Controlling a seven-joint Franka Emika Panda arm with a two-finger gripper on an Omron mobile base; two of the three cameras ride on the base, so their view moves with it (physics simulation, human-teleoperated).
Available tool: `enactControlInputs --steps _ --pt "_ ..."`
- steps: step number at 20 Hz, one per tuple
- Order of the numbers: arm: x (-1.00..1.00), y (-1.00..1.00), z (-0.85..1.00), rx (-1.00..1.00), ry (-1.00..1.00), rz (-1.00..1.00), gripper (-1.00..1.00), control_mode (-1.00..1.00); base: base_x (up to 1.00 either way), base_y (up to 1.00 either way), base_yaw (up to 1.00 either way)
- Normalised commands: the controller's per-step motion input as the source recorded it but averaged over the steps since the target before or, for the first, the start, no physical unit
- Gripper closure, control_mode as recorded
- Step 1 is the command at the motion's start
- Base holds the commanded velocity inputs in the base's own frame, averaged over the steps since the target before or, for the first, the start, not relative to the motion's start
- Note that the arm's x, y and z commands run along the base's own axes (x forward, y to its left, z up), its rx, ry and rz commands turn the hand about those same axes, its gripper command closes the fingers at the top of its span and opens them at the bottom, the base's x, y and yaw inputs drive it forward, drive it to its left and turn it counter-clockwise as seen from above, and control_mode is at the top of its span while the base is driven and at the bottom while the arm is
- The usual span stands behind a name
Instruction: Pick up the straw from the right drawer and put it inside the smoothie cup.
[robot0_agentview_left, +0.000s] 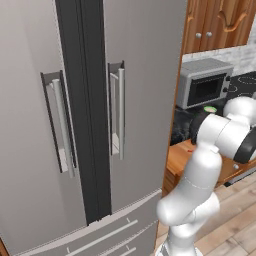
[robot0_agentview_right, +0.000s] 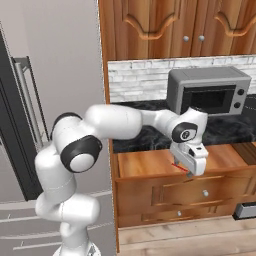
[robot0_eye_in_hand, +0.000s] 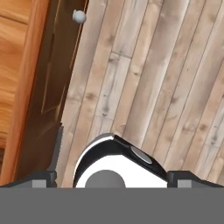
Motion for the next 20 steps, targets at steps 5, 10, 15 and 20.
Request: enactControlInputs --steps 5,10,15,20 --pt "0.08 0.00 -0.24 -0.03 -0.04 0.00 -1.00 -1.00 0.00 0.00 0.00" --pt "0.09 -0.01 -0.24 -0.06 -0.10 0.00 -1.00 -1.00 0.00 0.00 0.00" --pt "0.06 -0.01 -0.29 -0.08 -0.02 0.00 -1.00 -1.00 0.00 0.00 0.00" --pt "0.24 -0.15 -0.12 -0.03 -0.02 0.00 -1.00 -1.00 0.00 0.00 0.00"
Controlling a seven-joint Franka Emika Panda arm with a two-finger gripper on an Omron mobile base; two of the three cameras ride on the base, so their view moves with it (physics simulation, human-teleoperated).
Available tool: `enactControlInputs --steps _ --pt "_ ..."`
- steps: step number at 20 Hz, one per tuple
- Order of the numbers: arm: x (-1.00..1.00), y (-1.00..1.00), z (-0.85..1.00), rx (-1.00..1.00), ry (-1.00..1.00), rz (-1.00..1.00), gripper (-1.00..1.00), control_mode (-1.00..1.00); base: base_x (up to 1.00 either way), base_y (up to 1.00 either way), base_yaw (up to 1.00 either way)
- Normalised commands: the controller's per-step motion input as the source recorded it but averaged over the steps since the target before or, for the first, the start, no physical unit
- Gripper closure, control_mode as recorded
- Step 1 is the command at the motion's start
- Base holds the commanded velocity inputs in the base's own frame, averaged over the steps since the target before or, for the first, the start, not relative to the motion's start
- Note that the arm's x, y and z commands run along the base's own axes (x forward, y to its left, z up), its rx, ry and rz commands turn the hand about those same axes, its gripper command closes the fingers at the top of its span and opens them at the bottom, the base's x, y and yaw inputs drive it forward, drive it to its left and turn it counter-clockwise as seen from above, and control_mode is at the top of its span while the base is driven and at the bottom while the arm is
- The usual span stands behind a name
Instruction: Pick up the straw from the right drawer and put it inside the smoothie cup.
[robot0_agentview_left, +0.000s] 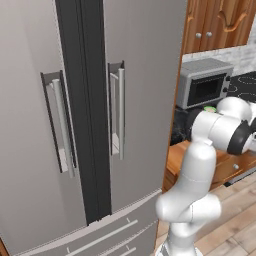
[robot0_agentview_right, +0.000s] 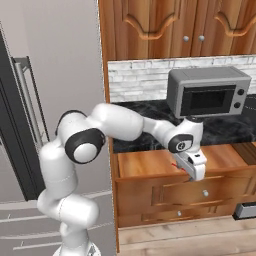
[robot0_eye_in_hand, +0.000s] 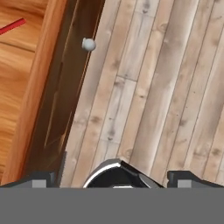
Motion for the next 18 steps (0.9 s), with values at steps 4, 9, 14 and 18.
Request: enactControlInputs --steps 4,9,14,18 --pt "0.27 -0.24 -0.07 0.00 0.00 0.00 -1.00 -1.00 0.00 0.00 0.00" --pt "0.37 -0.20 -0.08 0.00 -0.02 -0.01 -1.00 -1.00 0.00 0.00 0.00" --pt "0.41 -0.09 -0.16 0.00 0.00 -0.02 -1.00 -1.00 0.00 0.00 0.00" --pt "0.29 -0.08 -0.34 0.00 0.00 0.00 -1.00 -1.00 0.00 0.00 0.00"
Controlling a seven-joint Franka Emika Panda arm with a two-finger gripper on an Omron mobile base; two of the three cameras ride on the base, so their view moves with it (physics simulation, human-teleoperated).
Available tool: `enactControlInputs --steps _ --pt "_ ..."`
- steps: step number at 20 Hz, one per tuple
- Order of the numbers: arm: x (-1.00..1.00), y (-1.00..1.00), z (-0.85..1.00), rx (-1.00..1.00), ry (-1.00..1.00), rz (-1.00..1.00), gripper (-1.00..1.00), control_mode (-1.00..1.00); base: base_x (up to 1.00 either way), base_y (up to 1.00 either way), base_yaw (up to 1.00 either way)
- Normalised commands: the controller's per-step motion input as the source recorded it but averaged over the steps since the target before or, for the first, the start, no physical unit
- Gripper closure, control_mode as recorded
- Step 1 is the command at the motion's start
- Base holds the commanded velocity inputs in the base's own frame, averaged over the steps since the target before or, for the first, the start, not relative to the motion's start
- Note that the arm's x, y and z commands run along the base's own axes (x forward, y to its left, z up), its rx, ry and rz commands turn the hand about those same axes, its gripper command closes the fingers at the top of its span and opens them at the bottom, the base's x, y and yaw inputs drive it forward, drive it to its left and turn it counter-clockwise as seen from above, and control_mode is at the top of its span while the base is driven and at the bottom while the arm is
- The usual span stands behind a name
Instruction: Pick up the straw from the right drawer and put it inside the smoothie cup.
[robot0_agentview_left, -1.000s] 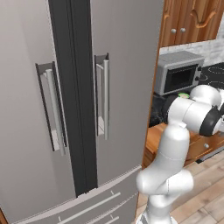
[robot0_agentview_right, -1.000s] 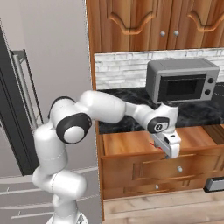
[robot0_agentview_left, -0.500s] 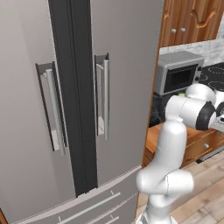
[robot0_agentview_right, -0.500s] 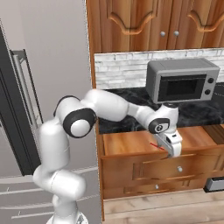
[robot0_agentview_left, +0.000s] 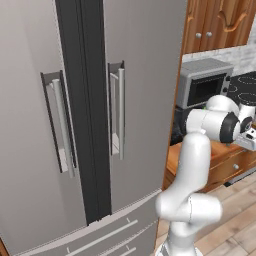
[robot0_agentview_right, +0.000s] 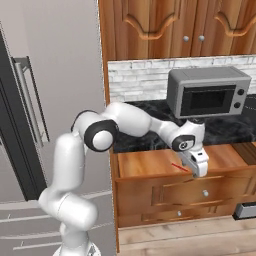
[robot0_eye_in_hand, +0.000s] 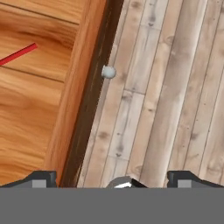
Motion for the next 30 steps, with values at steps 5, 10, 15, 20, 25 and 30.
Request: enactControlInputs --steps 5,10,15,20,25,30 --pt "0.35 -0.01 -0.38 0.00 0.00 0.00 -1.00 -1.00 0.00 0.00 0.00" --pt "0.30 -0.02 -0.37 0.00 -0.01 0.00 -1.00 -1.00 0.00 0.00 0.00" --pt "0.32 -0.06 -0.35 0.00 -0.02 -0.01 -1.00 -1.00 0.00 0.00 0.00" --pt "0.25 -0.12 -0.28 0.00 -0.04 0.00 -1.00 -1.00 0.00 0.00 0.00" --pt "0.05 -0.11 -0.18 0.00 -0.03 0.00 -1.00 -1.00 0.00 0.00 0.00" --pt "-0.03 -0.02 -0.01 0.00 0.00 0.00 -1.00 -1.00 0.00 0.00 0.00"
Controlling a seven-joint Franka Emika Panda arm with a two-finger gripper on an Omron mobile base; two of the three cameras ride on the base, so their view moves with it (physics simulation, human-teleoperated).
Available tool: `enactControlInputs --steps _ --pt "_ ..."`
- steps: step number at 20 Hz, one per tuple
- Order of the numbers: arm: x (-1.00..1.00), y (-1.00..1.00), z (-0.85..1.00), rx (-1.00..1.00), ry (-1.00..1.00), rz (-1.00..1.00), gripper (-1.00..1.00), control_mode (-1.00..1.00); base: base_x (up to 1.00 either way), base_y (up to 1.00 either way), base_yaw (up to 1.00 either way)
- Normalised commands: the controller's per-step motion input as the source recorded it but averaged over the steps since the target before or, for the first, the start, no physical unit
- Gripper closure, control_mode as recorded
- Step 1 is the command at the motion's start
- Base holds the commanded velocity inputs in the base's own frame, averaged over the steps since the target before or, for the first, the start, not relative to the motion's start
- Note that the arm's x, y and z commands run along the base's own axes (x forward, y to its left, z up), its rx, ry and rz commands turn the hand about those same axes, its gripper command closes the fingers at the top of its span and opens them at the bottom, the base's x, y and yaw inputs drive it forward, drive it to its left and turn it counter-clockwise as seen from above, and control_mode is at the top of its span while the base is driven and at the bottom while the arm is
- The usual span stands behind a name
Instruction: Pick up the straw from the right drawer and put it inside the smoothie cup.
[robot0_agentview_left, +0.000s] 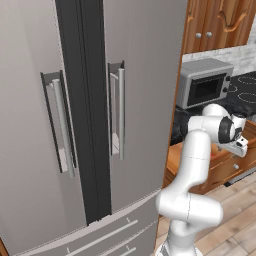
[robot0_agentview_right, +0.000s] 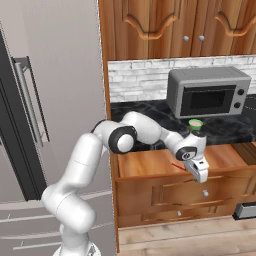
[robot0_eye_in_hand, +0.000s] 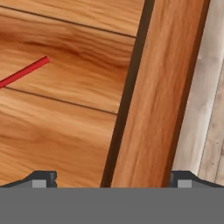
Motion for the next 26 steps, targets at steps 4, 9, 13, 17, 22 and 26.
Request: enactControlInputs --steps 4,9,13,17,22,26 --pt "-0.23 0.00 0.00 0.00 0.00 0.00 -1.00 -1.00 0.00 0.00 0.00" --pt "-0.50 0.00 -0.04 0.00 0.02 0.00 -1.00 -1.00 0.00 0.00 0.00" --pt "-0.76 0.00 -0.06 0.00 0.02 0.00 -1.00 -1.00 0.00 0.00 0.00" --pt "-0.96 0.00 -0.01 0.00 0.00 0.00 -1.00 -1.00 0.00 0.00 0.00" --pt "-1.00 -0.07 0.00 0.00 0.00 -0.01 -1.00 -1.00 0.00 0.00 0.00" --pt "-1.00 -0.16 0.00 0.00 0.00 -0.04 -1.00 -1.00 0.00 0.00 0.00"
